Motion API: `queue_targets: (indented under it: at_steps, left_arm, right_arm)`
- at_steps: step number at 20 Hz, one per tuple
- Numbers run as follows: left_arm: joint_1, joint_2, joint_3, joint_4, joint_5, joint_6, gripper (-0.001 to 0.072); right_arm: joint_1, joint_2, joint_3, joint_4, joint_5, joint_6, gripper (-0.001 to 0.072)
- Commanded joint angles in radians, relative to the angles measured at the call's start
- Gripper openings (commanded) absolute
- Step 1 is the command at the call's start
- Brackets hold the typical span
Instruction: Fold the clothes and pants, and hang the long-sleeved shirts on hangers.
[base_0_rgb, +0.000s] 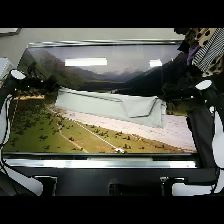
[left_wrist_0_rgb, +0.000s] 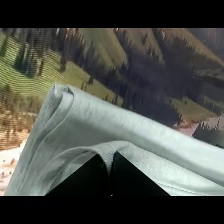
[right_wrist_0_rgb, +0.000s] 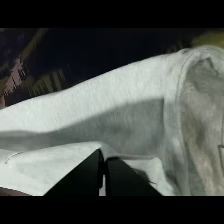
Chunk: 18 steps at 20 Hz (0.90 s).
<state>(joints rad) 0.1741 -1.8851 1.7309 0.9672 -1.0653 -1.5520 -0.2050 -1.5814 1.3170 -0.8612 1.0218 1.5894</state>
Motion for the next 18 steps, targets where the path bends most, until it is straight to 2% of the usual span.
queue_targets:
  at_steps: [1, 6, 7, 8, 9, 10, 12, 15, 16, 17, 18]
  left_arm:
    - [-0.012, -0.05, 0.031, 0.01, 0.019, 0.003, 0.0015]
    - [-0.031, -0.111, 0.031, 0.01, 0.039, 0.014, 0.0035]
    - [-0.033, -0.109, 0.032, 0.01, 0.046, 0.026, 0.0132]
    - [-0.032, -0.106, 0.042, 0.014, 0.045, 0.027, 0.0289]
    - [-0.029, -0.102, 0.058, 0.026, 0.034, 0.026, 0.0368]
    - [-0.021, -0.092, 0.081, 0.051, 0.013, 0.026, 0.0399]
    - [-0.007, -0.058, 0.126, 0.126, -0.036, 0.025, 0.0401]
    - [-0.006, 0.01, 0.188, 0.286, -0.143, -0.011, 0.0412]
    - [-0.011, 0.037, 0.19, 0.323, -0.167, -0.023, 0.0413]
    - [-0.016, 0.064, 0.19, 0.345, -0.193, -0.024, 0.0497]
    - [-0.021, 0.086, 0.19, 0.362, -0.215, -0.029, 0.0657]
  right_arm:
    - [0.001, -0.019, 0.009, -0.015, -0.029, 0.016, 0.0033]
    - [0.03, -0.102, 0.009, -0.012, -0.022, -0.008, 0.005]
    - [0.03, -0.105, 0.009, -0.011, -0.02, -0.007, 0.0123]
    - [0.022, -0.096, 0.01, -0.007, -0.009, -0.007, 0.0199]
    - [0.007, -0.082, 0.014, -0.005, 0.022, -0.008, 0.0281]
    - [-0.018, -0.063, 0.024, -0.006, 0.072, -0.027, 0.0378]
    - [-0.107, -0.009, 0.037, -0.009, 0.205, -0.089, 0.0482]
    - [-0.237, 0.025, 0.036, -0.071, 0.361, -0.163, 0.0511]
    - [-0.261, 0.019, 0.032, -0.081, 0.377, -0.186, 0.0574]
    - [-0.275, 0.005, 0.028, -0.082, 0.386, -0.21, 0.0601]
    - [-0.277, -0.016, 0.027, -0.084, 0.398, -0.234, 0.0614]
